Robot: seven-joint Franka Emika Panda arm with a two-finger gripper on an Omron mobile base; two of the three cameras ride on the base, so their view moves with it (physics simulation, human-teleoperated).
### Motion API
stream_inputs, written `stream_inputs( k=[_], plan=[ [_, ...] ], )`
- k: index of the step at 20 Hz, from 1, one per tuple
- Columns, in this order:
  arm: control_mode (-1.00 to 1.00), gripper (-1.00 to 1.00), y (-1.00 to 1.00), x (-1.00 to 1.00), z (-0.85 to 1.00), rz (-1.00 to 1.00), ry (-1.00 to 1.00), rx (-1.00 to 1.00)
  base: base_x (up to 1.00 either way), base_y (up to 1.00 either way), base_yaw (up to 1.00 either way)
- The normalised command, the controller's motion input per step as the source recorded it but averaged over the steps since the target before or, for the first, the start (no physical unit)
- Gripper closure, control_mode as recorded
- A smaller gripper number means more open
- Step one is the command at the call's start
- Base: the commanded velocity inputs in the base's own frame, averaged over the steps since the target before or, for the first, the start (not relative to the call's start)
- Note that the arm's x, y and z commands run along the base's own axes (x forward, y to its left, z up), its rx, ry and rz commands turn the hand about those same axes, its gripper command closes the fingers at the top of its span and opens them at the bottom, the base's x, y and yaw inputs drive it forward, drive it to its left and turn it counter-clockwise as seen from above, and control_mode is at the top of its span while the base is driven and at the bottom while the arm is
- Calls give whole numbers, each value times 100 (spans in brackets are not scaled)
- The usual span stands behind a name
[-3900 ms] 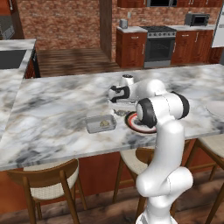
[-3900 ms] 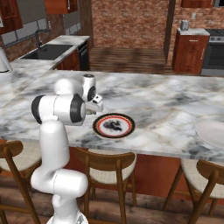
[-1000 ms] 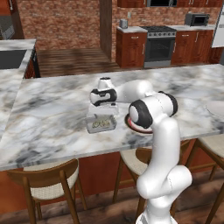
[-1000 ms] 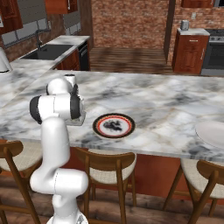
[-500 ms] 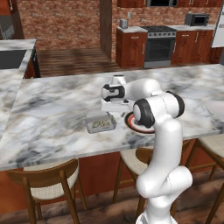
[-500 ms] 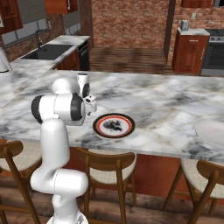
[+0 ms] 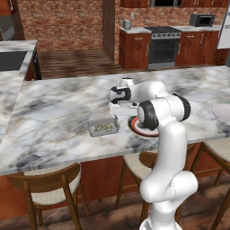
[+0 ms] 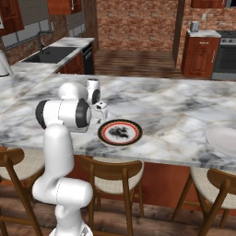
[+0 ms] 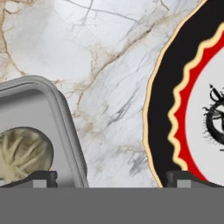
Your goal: Place two dumplings into each of the tupperware containers and then place the containers in the fridge.
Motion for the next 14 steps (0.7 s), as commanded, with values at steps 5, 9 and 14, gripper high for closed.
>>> stream_inputs(
  k=[5,9,14],
  plan=[
    [-100,-100,6,3,-22,4,0,0,0,0,0],
    [-100,-100,10,2,-14,5,1,0,0,0,0],
    [-100,-100,10,5,-23,7,3,0,0,0,0]
  ],
)
